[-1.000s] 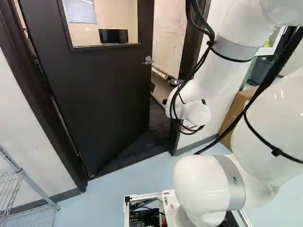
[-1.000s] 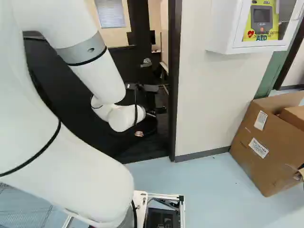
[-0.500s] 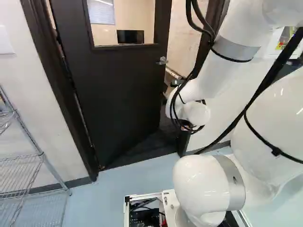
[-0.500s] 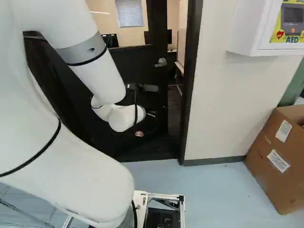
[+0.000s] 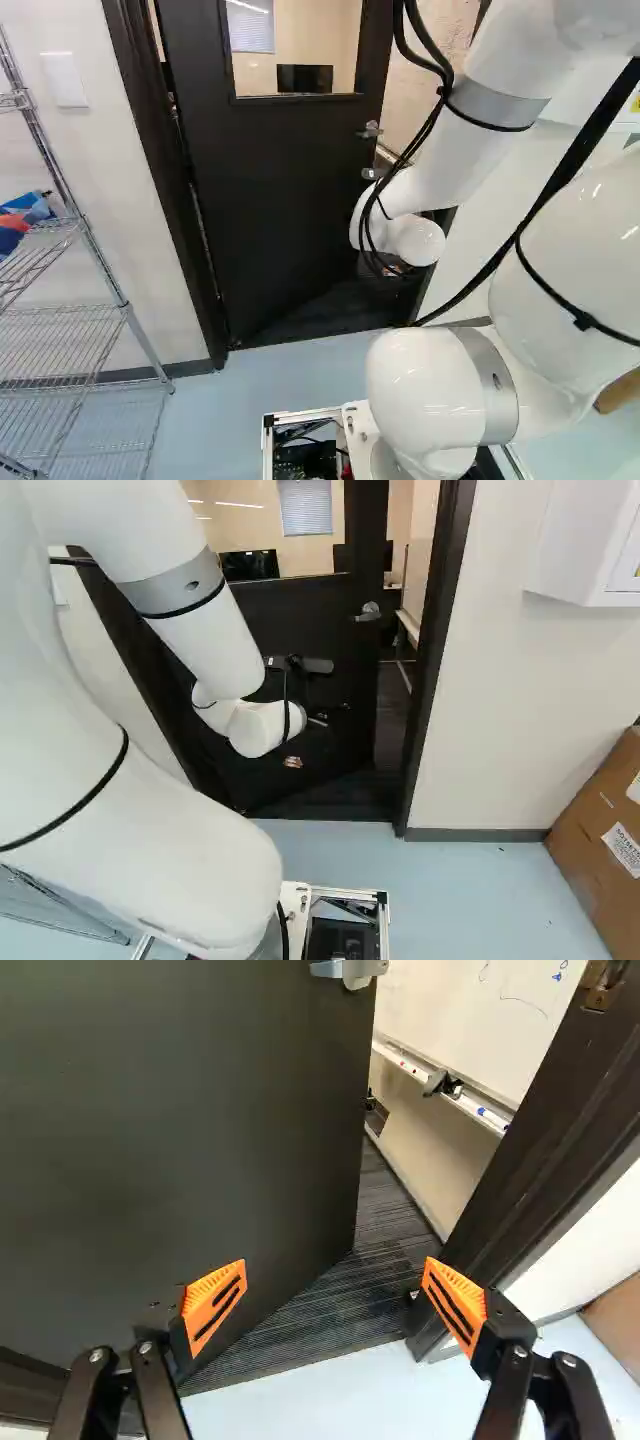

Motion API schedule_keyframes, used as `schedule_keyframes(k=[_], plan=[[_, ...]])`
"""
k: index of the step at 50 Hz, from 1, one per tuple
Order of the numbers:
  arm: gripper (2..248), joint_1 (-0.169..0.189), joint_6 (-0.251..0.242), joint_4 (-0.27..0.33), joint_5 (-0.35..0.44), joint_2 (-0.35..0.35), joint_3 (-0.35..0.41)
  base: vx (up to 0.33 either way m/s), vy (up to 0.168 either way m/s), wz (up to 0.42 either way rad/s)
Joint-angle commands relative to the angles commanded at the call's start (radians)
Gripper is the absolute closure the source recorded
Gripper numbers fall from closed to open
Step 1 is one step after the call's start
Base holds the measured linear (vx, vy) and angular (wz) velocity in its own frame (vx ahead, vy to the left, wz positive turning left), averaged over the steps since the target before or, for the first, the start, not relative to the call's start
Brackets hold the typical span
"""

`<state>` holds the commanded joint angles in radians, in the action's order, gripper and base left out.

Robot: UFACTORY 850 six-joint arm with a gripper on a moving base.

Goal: Open the door and move inside

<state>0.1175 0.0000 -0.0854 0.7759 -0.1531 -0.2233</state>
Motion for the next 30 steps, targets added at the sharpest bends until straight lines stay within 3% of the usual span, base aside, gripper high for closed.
schedule_keyframes(k=[30], plan=[[3,0.0,0.0,0.0,0.0,0.0,0.0,0.073,0.035,-0.005]])
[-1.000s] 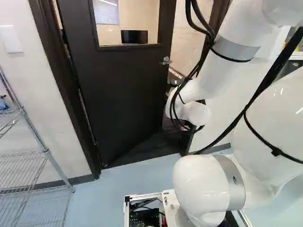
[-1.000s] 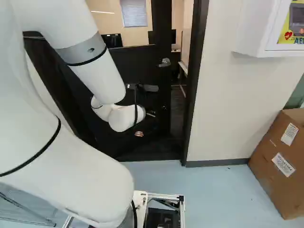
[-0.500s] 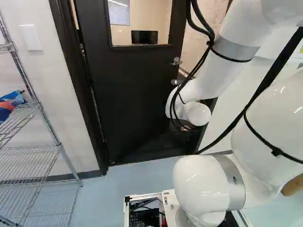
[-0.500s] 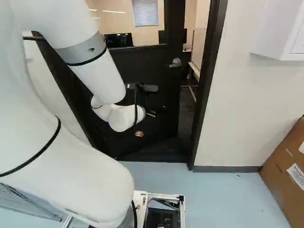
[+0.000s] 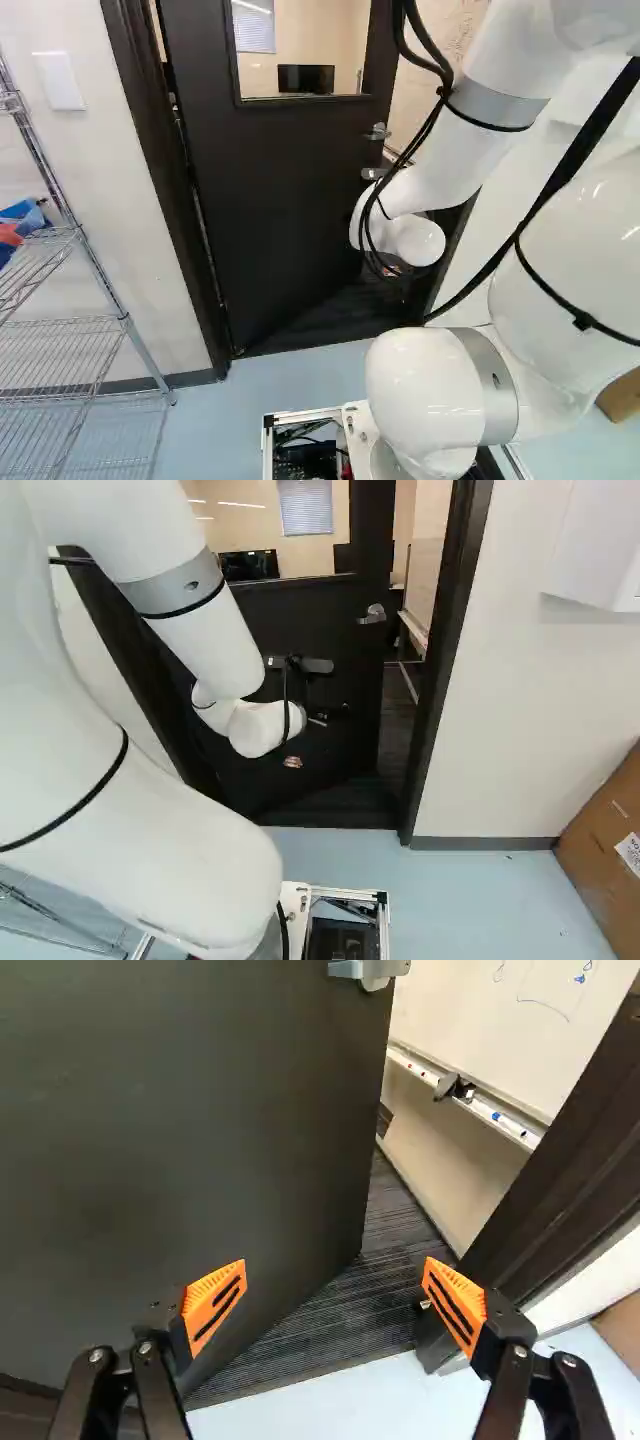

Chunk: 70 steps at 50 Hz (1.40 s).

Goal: Open the door and move inside

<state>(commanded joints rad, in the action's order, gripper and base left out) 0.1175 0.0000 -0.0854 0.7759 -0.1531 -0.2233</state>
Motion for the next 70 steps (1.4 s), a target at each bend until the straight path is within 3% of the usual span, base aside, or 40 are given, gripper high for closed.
schedule_keyframes(k=[70], plan=[[3,0.0,0.0,0.0,0.0,0.0,0.0,0.152,0.022,-0.011]])
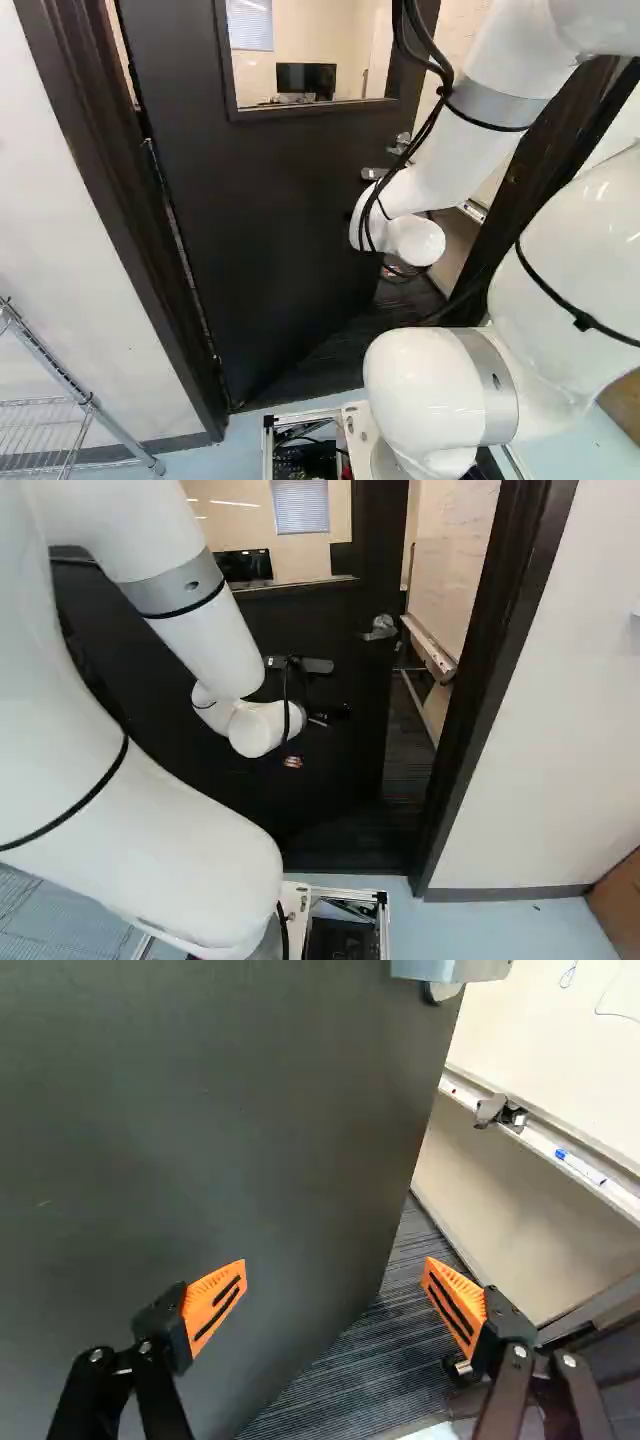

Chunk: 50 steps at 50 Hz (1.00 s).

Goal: Open the door and move inside

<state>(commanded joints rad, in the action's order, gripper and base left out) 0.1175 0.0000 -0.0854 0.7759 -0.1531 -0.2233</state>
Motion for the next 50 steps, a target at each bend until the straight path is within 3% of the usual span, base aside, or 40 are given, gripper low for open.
schedule_keyframes(k=[18,50], plan=[[3,0.0,0.0,0.0,0.0,0.0,0.0,0.098,0.022,-0.006],[3,-0.009,0.0,-0.005,0.0,0.013,-0.012,0.003,0.001,0.001]])
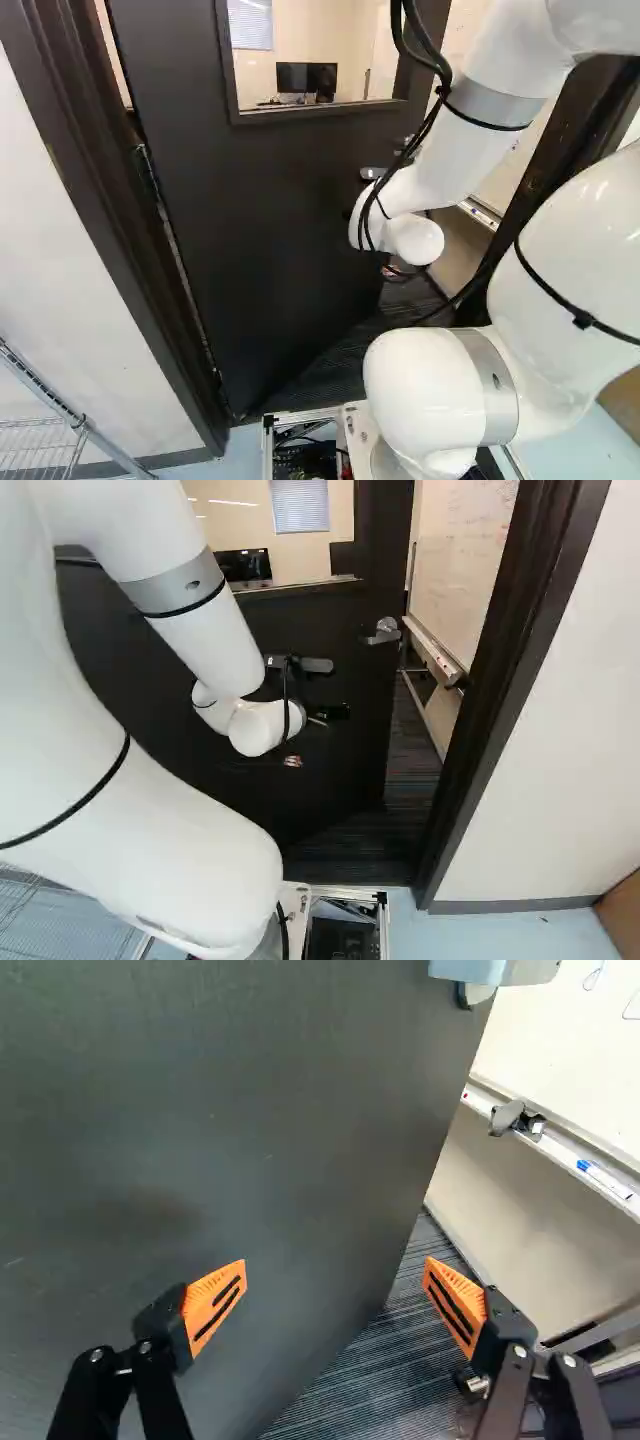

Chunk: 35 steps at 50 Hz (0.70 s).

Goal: Open the door and move inside

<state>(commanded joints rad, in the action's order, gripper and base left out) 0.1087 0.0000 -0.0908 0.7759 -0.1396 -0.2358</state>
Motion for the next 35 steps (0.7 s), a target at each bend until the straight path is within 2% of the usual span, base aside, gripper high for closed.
schedule_keyframes(k=[19,35], plan=[[3,-0.028,0.0,-0.068,0.0,0.037,-0.035,0.0,0.0,0.0],[3,-0.067,0.0,-0.139,0.0,0.065,-0.062,0.0,0.0,0.0]])
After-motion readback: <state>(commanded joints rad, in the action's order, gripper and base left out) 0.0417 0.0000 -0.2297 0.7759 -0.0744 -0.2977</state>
